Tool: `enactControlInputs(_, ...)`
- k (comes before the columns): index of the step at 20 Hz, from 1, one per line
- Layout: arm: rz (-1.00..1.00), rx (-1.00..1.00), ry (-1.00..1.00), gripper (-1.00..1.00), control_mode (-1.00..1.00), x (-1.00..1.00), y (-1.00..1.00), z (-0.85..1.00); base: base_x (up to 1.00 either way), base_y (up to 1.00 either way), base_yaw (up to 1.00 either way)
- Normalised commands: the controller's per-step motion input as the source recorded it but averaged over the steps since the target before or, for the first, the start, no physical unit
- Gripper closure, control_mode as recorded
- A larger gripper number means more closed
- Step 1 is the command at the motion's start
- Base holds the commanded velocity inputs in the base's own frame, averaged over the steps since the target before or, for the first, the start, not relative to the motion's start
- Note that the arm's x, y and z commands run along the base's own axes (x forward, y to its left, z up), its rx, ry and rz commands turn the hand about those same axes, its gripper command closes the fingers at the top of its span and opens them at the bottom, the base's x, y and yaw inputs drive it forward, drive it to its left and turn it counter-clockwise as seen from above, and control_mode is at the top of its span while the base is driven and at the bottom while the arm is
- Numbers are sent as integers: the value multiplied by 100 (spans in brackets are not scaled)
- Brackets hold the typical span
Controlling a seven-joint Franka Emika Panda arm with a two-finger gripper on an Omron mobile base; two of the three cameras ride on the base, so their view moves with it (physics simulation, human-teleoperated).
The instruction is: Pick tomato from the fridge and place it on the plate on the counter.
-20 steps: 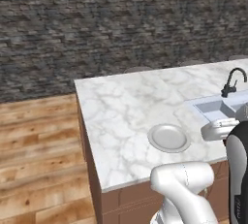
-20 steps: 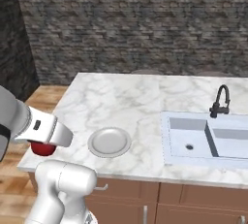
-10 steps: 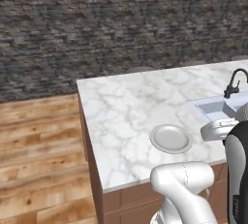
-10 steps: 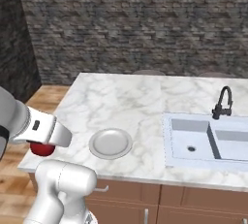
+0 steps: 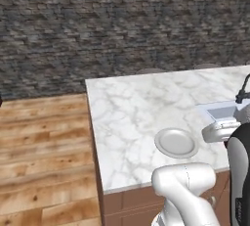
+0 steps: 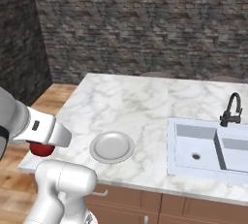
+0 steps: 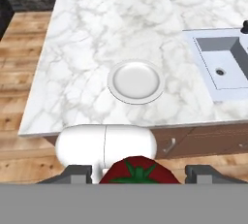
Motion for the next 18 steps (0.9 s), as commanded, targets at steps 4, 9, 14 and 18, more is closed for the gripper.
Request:
enactControlInputs(4,0,0,0,100,100,0,0,0,81,-1,16)
enactControlInputs(9,13,1,3,100,-100,79,-2,-22,19,-1,3)
enactControlInputs(14,13,1,6,100,-100,100,-5,-42,0,0,0)
enactControlInputs(18,10,0,6,100,-100,96,0,-52,0,0,0)
